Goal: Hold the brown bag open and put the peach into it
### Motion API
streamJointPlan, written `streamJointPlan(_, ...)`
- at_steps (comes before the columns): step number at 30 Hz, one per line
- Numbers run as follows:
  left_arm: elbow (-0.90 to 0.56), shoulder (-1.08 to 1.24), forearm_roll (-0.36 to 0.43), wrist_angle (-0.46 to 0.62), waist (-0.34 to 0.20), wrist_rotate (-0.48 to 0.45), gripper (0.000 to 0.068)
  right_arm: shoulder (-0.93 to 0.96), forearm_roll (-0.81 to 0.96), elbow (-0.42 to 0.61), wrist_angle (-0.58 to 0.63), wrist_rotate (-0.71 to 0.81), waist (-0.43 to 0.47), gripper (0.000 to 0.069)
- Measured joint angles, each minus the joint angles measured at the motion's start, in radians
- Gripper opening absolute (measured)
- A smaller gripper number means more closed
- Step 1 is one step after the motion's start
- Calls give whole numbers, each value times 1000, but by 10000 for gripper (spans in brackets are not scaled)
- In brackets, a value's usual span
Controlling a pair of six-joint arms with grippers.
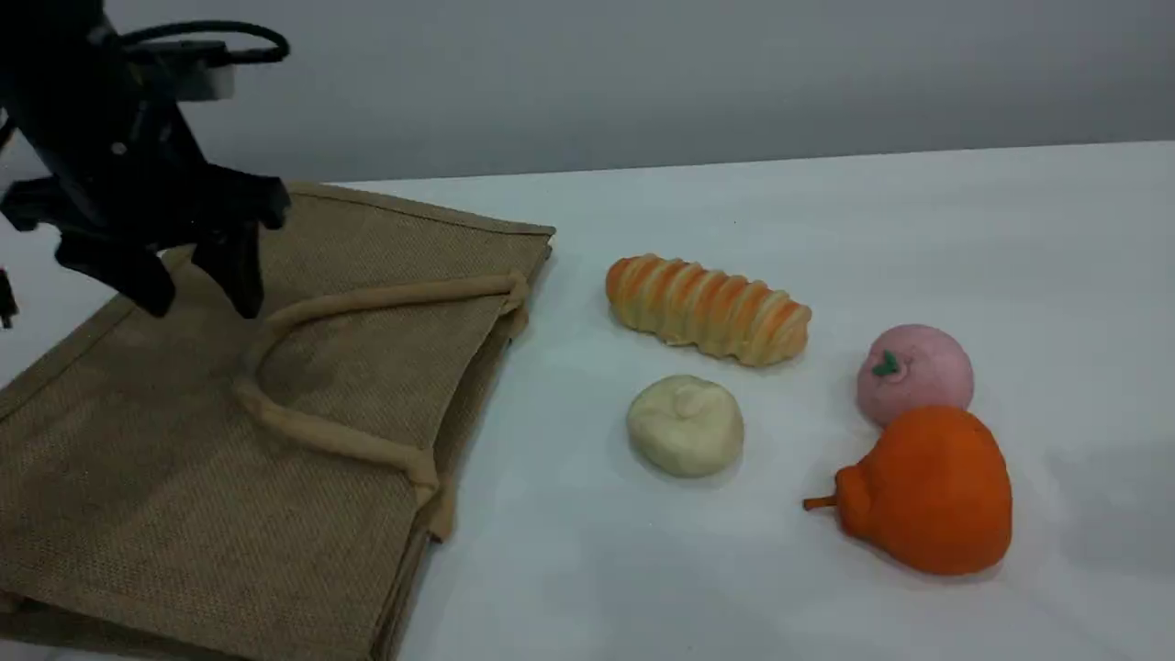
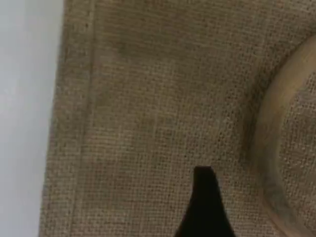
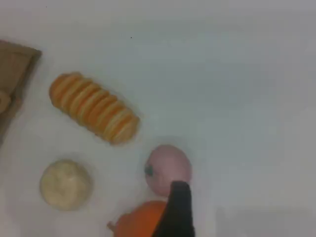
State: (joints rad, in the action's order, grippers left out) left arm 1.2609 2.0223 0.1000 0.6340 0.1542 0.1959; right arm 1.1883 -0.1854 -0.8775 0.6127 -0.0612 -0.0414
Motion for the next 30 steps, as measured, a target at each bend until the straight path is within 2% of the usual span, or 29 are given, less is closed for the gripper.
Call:
streamJointPlan(25,0,103,-25,-101,0,0,484,0,0,0,19,0,0,592)
streamJointPlan(30,0,108,-24,-109,0,0,434,0,0,0,21,0,0,592)
